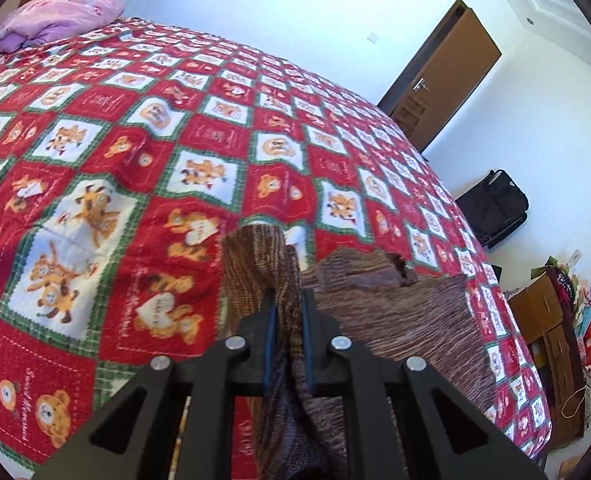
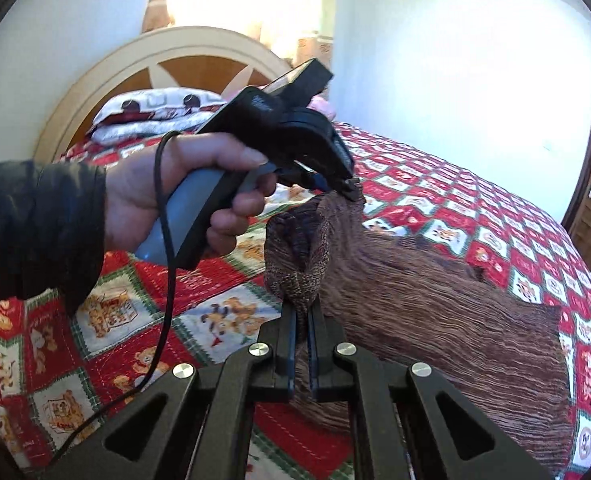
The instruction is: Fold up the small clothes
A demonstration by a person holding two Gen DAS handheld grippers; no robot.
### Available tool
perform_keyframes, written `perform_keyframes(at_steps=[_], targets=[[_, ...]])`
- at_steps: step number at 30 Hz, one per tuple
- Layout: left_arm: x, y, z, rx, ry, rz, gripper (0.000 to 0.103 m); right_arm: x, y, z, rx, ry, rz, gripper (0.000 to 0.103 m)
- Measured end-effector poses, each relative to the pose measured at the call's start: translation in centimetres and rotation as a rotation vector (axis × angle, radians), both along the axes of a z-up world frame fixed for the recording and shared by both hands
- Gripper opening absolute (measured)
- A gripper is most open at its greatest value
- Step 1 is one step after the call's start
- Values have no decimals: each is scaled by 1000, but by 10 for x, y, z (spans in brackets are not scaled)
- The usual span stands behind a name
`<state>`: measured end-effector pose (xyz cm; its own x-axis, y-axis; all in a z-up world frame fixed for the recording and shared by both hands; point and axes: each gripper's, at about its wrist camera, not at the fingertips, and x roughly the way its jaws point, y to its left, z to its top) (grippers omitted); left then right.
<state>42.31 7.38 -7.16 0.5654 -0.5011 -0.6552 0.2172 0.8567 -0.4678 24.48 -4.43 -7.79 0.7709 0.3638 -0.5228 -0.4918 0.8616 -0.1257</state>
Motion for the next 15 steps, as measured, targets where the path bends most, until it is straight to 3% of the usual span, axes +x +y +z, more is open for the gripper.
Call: perform_keyframes(at_steps=[15], targets=[[2,-80,42,-20,-71,-87,11,-3,-95,24,131,-2,-168,4]])
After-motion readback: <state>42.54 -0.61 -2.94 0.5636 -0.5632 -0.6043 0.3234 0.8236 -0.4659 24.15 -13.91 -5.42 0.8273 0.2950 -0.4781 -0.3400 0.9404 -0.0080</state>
